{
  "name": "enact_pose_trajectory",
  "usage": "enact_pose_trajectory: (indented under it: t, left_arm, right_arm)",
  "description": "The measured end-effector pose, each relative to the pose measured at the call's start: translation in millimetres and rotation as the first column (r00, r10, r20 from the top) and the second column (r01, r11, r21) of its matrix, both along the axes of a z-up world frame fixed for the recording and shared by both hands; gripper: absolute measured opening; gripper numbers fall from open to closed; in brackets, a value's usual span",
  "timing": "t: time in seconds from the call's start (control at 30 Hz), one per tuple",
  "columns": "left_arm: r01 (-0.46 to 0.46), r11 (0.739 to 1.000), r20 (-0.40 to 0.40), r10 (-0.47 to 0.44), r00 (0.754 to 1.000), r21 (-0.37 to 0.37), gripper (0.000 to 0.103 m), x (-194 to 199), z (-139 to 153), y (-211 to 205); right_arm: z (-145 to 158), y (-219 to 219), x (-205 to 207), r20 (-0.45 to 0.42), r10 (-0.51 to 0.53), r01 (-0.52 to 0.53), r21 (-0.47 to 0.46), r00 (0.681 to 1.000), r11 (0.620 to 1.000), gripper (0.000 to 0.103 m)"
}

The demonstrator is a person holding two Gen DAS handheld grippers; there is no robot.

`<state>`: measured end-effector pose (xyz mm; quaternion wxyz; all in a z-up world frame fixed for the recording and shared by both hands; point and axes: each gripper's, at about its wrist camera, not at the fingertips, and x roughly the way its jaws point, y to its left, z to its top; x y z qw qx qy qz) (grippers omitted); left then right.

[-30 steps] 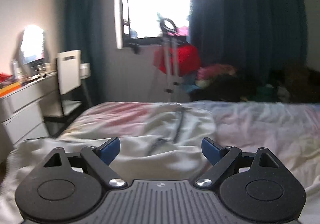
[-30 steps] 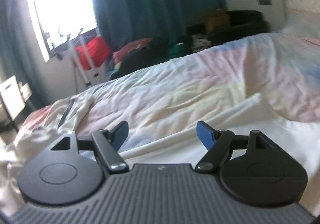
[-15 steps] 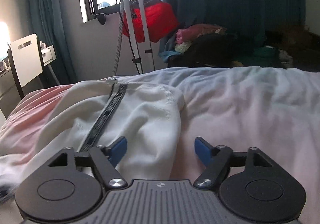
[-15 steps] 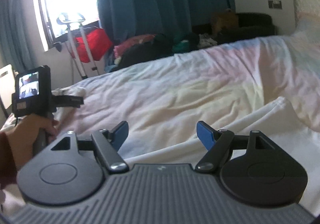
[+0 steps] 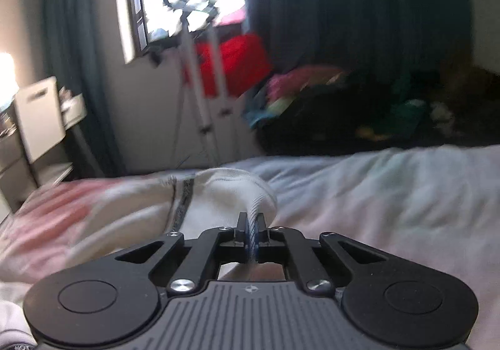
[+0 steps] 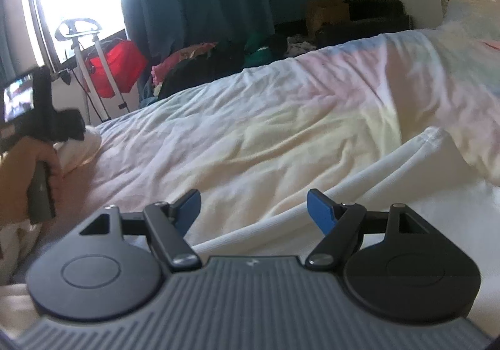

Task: Fold clothes
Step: 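Release the pants with both grippers and reposition over the bed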

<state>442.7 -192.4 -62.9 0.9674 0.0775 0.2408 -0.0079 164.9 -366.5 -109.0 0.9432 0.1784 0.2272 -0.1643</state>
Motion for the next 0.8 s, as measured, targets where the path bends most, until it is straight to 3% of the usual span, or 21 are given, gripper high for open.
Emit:
enact_pose_trajectory:
  t: [0.17, 0.33, 0.47, 0.67, 0.8]
  left_arm:
    - [0.206, 0.978, 0.083, -0.204, 0.975, -0.016, 0.003, -43, 52, -62]
    - [0.393, 0.917, 0.109, -0.385, 0.917, -0.067, 0.003, -78, 82, -131]
    - [0.493, 0.859, 0.068, -0.488, 0.87, -0.136, 0.004, -95, 72, -166]
    - [0.508, 0.838, 0.024, -0.514, 0.857, -0.201, 0.018, -119, 44, -147]
    - [0.504, 0.828, -0.001, -0.52, 0.854, -0.246, 0.04, -137, 30, -122]
  right_arm:
    - [6, -3, -7, -0.008, -0.053, 0.053, -0.017, 0.999, 0.998, 0.077]
    - [9, -19, -16, 0.012, -0.127, 0.127, 0.024, 0.992, 0.992, 0.077]
    - [6, -43, -27, 0.022, -0.226, 0.223, 0.097, 0.974, 0.97, 0.077]
    - [-7, -76, -41, 0.016, -0.331, 0.319, 0.229, 0.944, 0.92, 0.078]
    - [-11, -84, -44, 0.037, -0.325, 0.301, 0.289, 0.945, 0.909, 0.078]
